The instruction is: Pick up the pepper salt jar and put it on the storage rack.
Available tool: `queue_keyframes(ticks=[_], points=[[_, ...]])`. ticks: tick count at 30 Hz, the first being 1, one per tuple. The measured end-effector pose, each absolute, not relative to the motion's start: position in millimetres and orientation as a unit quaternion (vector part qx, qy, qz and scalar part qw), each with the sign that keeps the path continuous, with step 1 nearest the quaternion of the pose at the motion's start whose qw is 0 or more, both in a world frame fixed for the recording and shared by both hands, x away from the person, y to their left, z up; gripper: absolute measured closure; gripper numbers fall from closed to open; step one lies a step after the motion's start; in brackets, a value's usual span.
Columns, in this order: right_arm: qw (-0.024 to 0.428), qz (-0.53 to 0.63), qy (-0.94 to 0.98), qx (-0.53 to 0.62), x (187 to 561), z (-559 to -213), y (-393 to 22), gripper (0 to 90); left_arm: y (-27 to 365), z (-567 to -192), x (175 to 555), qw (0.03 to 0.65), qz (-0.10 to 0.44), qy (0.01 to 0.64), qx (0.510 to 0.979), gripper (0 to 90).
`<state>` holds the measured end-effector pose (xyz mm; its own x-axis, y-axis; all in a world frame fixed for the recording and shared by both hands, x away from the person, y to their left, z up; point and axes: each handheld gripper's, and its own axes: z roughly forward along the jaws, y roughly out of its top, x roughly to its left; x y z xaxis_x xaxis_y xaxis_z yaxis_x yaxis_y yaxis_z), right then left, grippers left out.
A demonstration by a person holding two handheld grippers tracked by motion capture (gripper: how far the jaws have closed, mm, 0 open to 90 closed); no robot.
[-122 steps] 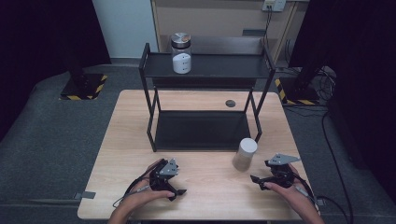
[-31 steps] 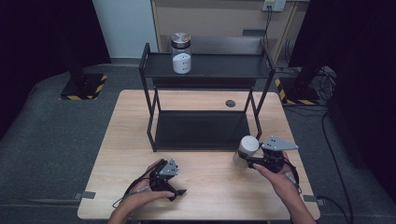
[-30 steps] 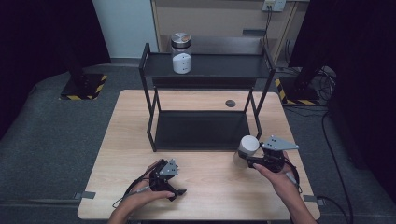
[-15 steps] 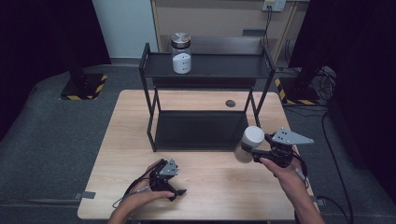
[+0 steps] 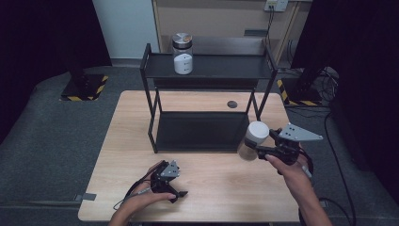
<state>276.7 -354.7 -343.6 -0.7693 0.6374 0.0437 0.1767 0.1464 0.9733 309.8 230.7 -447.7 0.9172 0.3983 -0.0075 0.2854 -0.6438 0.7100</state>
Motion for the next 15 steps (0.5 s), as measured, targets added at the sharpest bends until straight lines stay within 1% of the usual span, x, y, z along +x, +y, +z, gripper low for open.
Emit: queue_keyframes(ticks=[5, 15], points=[[0.193, 0.601, 0.726, 0.274, 279.2, -334.1, -354.0, 35.9, 230.7, -447.7, 309.8, 0.377, 0.075, 0.189, 0.904, 0.0], [0.201, 0.604, 0.725, 0.262, 285.4, -304.2, -348.1, 36.0, 230.8, -447.7, 309.9, 0.377, 0.075, 0.189, 0.904, 0.0]])
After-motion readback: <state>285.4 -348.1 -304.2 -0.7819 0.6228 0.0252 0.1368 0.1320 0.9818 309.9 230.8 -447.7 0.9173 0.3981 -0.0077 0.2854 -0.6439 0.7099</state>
